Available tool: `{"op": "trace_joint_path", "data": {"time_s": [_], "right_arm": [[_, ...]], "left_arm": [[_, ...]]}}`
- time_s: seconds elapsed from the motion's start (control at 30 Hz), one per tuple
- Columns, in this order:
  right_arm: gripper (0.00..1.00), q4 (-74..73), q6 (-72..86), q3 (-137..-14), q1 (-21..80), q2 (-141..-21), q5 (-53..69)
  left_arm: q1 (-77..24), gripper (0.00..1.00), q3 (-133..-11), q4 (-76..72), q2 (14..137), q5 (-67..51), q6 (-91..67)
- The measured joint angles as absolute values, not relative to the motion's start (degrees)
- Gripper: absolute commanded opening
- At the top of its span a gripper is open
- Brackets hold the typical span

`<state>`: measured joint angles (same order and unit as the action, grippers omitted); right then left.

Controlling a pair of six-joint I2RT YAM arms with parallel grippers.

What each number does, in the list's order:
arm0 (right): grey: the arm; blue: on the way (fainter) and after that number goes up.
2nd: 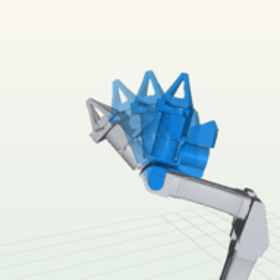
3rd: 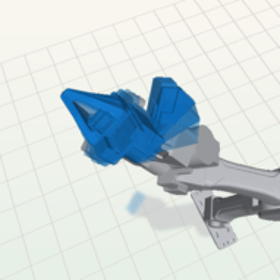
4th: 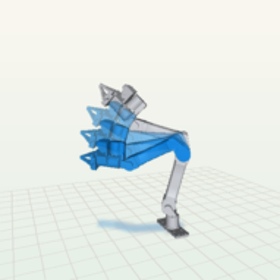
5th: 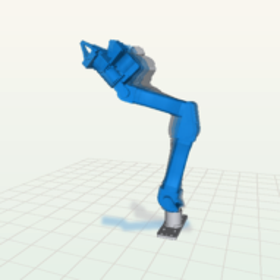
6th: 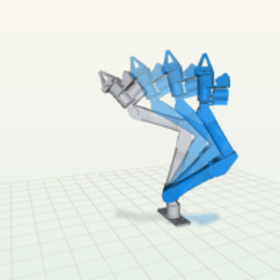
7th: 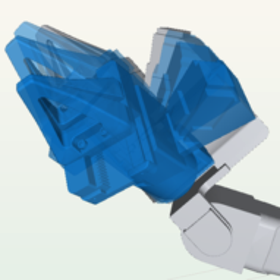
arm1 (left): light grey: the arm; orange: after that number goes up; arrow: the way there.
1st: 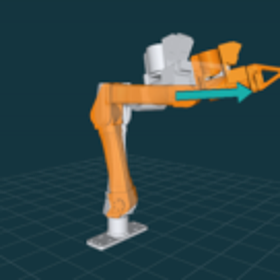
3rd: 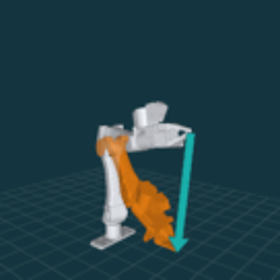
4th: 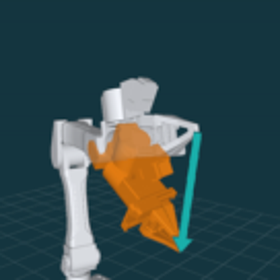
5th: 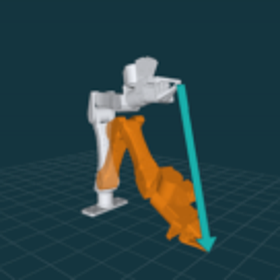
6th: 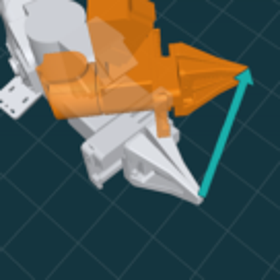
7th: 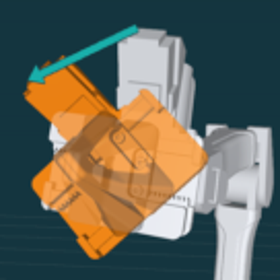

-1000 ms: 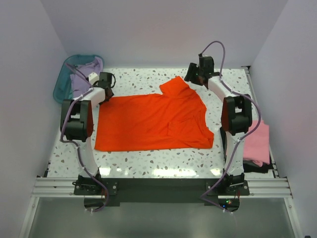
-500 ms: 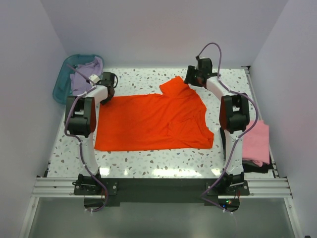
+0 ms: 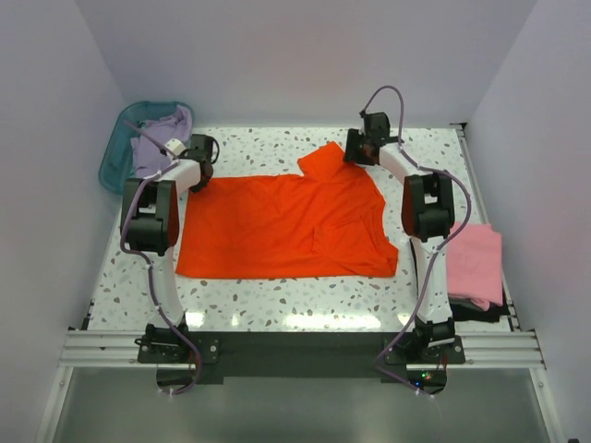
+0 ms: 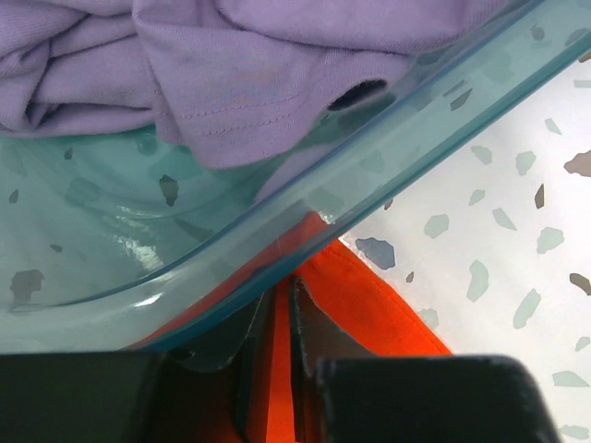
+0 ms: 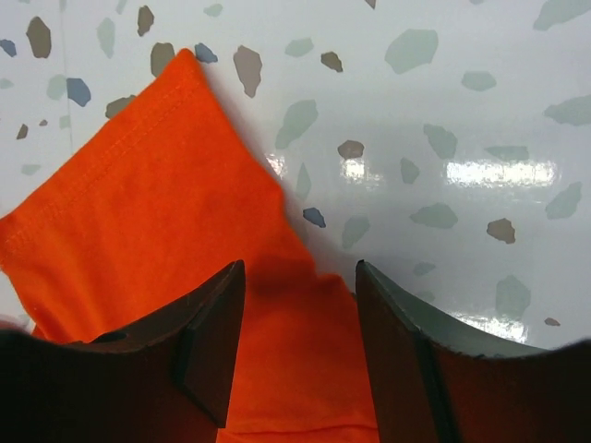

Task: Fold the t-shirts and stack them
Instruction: Fold the tshirt

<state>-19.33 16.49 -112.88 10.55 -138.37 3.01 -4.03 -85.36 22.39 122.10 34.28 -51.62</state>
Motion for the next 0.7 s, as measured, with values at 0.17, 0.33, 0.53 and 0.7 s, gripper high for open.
{"op": "trace_joint_path", "data": {"time_s": [0.17,0.33,0.53,0.7], "right_arm": [[0.41,-19.25,16.84,-114.96,10.55,-139.15,3.25],[0.1,-18.85,17.96,-114.98,10.55,-139.92,3.62],[0.0,-16.62,19.31,-112.09,10.55,-138.89,3.6],[0.01,-15.77,19.86,-109.56,10.55,-137.14,3.62]], "left_arm": [[-4.03,0.1,-84.93,21.45,122.08,34.26,-51.55],[-3.92,0.03,-83.66,19.73,121.49,34.15,-51.46],[-3.75,0.0,-81.03,17.1,120.05,32.99,-50.96],[-3.75,0.0,-78.83,15.33,118.63,31.9,-49.82]]}}
